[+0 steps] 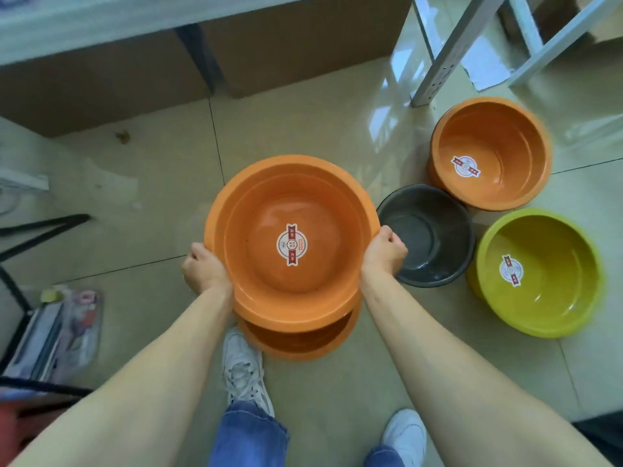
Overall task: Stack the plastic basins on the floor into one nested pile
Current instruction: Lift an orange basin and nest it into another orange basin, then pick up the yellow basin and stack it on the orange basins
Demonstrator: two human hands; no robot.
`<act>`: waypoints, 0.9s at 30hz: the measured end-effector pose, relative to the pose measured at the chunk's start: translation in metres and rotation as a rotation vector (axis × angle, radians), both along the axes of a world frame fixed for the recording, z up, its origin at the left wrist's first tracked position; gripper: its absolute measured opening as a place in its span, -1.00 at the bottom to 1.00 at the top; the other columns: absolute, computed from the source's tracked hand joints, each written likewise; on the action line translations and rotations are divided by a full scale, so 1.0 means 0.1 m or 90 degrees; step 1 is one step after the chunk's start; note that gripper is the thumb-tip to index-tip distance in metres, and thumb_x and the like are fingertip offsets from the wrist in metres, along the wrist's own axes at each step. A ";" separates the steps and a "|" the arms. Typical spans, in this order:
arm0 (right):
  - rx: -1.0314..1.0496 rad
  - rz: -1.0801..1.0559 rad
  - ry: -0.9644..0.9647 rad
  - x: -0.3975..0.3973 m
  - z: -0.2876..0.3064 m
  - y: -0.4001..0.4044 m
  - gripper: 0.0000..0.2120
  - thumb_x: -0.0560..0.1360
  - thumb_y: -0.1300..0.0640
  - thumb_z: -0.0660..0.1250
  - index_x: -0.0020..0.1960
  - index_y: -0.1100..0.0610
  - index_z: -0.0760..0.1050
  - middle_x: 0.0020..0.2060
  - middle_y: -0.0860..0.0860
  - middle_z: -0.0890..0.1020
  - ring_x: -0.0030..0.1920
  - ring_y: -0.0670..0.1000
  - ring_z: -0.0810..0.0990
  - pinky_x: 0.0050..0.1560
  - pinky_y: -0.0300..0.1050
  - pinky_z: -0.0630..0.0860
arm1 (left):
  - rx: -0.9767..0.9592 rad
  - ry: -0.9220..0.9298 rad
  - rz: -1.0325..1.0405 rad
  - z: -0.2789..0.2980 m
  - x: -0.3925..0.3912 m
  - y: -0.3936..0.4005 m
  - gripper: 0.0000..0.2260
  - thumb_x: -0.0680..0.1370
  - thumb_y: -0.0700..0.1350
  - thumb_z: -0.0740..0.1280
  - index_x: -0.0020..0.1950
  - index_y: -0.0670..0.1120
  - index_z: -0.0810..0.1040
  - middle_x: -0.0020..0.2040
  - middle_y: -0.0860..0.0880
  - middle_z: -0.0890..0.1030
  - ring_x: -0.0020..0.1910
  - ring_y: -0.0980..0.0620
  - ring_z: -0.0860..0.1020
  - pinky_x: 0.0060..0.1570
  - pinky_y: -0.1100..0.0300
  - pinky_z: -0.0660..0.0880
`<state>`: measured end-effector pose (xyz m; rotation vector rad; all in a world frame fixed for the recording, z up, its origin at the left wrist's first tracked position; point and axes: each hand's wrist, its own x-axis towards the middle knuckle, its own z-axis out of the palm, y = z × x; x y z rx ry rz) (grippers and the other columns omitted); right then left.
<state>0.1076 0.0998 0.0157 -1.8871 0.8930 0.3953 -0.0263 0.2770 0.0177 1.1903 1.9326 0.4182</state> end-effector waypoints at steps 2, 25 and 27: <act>-0.029 0.003 0.019 -0.19 -0.04 -0.11 -0.66 0.49 0.11 0.10 -0.46 0.09 0.23 -0.50 -0.01 0.33 -0.45 0.02 0.26 -0.36 -0.08 0.22 | -0.011 0.017 0.012 -0.07 -0.20 -0.10 -0.66 0.54 -0.08 0.10 -0.45 -0.05 0.31 -0.46 0.00 0.35 -0.32 -0.10 0.34 -0.32 0.18 0.29; -0.035 -0.012 0.102 -0.63 -0.97 -0.68 -0.81 0.53 0.15 0.35 0.04 0.19 0.69 -0.01 0.15 0.72 0.06 0.20 0.65 0.04 -0.19 0.46 | 0.023 0.170 -0.180 -0.78 -0.33 -0.73 -0.67 0.57 -0.20 0.14 0.27 -0.18 0.54 0.29 -0.25 0.53 0.26 -0.24 0.51 0.26 0.02 0.44; -0.006 -0.022 0.096 -0.50 -0.94 -0.82 -0.79 0.53 0.09 0.33 -0.03 0.19 0.68 -0.14 0.14 0.69 -0.05 0.18 0.60 0.08 -0.07 0.52 | 0.034 0.125 -0.278 -0.73 -0.05 -0.92 -0.71 0.58 -0.16 0.15 0.21 -0.12 0.57 0.26 -0.21 0.55 0.23 -0.22 0.53 0.28 0.02 0.44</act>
